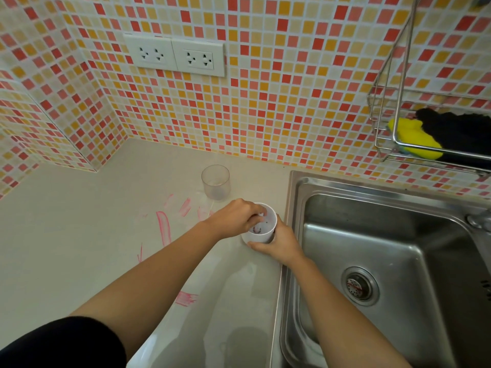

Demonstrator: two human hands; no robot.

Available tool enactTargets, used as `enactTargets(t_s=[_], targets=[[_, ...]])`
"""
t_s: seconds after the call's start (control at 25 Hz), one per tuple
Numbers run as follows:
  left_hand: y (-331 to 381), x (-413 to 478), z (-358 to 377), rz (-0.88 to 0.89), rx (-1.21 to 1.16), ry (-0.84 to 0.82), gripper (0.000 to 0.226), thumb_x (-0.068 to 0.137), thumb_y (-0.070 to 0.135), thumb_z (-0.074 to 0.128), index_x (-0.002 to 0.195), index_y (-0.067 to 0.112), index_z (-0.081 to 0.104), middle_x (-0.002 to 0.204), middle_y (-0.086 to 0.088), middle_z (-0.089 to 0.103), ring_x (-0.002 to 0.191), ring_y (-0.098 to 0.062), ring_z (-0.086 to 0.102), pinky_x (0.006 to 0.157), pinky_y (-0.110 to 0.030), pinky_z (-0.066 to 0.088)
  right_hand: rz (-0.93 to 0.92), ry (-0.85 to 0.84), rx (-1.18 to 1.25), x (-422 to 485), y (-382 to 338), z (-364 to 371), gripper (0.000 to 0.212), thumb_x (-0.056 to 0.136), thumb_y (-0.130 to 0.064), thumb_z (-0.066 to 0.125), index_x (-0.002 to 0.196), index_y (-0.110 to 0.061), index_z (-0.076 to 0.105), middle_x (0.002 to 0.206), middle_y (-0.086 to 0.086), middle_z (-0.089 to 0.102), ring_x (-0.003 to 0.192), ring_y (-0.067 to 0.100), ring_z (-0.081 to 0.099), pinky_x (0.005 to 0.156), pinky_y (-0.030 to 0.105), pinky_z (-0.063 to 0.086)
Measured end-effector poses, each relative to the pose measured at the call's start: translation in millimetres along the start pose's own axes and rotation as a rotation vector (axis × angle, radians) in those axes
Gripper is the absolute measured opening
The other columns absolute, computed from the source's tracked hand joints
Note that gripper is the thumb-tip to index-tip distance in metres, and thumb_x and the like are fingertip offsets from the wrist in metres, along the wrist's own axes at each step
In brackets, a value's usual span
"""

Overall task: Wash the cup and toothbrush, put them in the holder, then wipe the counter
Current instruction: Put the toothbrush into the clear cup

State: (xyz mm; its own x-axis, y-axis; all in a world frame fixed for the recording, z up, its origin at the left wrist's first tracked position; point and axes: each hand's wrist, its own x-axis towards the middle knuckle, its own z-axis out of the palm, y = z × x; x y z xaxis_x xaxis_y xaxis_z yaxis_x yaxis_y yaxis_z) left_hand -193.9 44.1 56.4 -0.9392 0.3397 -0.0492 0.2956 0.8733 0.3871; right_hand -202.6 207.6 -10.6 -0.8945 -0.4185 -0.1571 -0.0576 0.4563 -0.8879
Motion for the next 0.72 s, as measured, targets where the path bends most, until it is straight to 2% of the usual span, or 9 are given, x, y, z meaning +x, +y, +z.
enactTargets(t_s=[0.16, 0.36, 0.44, 0.52, 0.6, 0.68, 0.72], targets=[[-0.4, 1.6, -0.3, -0.021, 0.041, -0.045, 0.032, 0.098, 0.02, 0.045, 0.124, 0.008, 0.059, 0.119, -0.016, 0.066, 0.103, -0.031, 0.062, 0.082, -0.028, 0.042, 0.003, 0.005, -0.012, 0.2, 0.6, 0.7, 0.08, 0.058, -0.034, 0.086, 0.127, -0.027, 0.047, 0.109, -0.01, 0.063, 0.097, 0.006, 0.06, 0.075, 0.013, 0.046], [3.1, 5.7, -0.8, -0.068, 0.017, -0.096, 0.035, 0.098, 0.019, 0.042, 0.131, 0.01, 0.052, 0.125, -0.016, 0.062, 0.109, -0.03, 0.059, 0.091, -0.033, 0.044, 0.004, 0.007, -0.026, 1.0, 4.7, 0.8, 0.083, 0.057, -0.036, 0.086, 0.129, -0.027, 0.046, 0.113, -0.009, 0.063, 0.101, 0.007, 0.06, 0.083, 0.024, 0.051], [4.1, -2.1, 2.1, -0.062, -0.049, -0.04, 0.039, 0.097, 0.022, 0.047, 0.134, 0.01, 0.049, 0.121, -0.016, 0.063, 0.106, -0.029, 0.06, 0.09, -0.032, 0.045, -0.006, 0.002, -0.021, 0.5, 2.8, 0.8, 0.083, 0.058, -0.034, 0.086, 0.13, -0.027, 0.045, 0.113, -0.011, 0.062, 0.101, 0.005, 0.06, 0.082, 0.019, 0.05], [0.2, -15.5, 8.1, -0.112, -0.297, 0.169, 0.044, 0.092, 0.025, 0.058, 0.132, 0.009, 0.052, 0.116, -0.013, 0.067, 0.102, -0.023, 0.063, 0.09, -0.029, 0.049, -0.012, -0.006, -0.021, 1.3, 2.1, 1.0, 0.084, 0.058, -0.033, 0.086, 0.13, -0.026, 0.045, 0.113, -0.012, 0.062, 0.102, 0.004, 0.059, 0.082, 0.016, 0.047], [-9.0, -24.5, 10.3, -0.275, -0.608, 0.518, 0.04, 0.087, 0.02, 0.064, 0.125, 0.007, 0.059, 0.113, -0.01, 0.069, 0.1, -0.017, 0.066, 0.093, -0.027, 0.052, -0.01, 0.011, -0.044, 1.6, 2.3, 1.6, 0.083, 0.057, -0.031, 0.087, 0.129, -0.024, 0.046, 0.113, -0.012, 0.06, 0.102, 0.006, 0.057, 0.085, 0.019, 0.045], [-29.2, -24.7, 9.5, -0.495, -0.716, 0.766, 0.041, 0.086, 0.013, 0.065, 0.126, 0.005, 0.057, 0.119, -0.01, 0.066, 0.106, -0.019, 0.064, 0.093, -0.019, 0.048, 0.004, 0.023, -0.045, 2.3, 2.8, 2.4, 0.081, 0.057, -0.026, 0.088, 0.127, -0.021, 0.047, 0.11, -0.012, 0.058, 0.103, 0.007, 0.055, 0.087, 0.021, 0.043], [-41.4, -22.8, 9.0, -0.591, -0.706, 0.807, 0.049, 0.085, 0.013, 0.065, 0.131, 0.005, 0.051, 0.127, -0.011, 0.061, 0.113, -0.021, 0.06, 0.095, -0.018, 0.045, 0.01, 0.023, -0.038, 2.5, 3.4, 3.0, 0.08, 0.057, -0.026, 0.088, 0.126, -0.021, 0.047, 0.11, -0.011, 0.058, 0.103, 0.008, 0.055, 0.087, 0.021, 0.042]])
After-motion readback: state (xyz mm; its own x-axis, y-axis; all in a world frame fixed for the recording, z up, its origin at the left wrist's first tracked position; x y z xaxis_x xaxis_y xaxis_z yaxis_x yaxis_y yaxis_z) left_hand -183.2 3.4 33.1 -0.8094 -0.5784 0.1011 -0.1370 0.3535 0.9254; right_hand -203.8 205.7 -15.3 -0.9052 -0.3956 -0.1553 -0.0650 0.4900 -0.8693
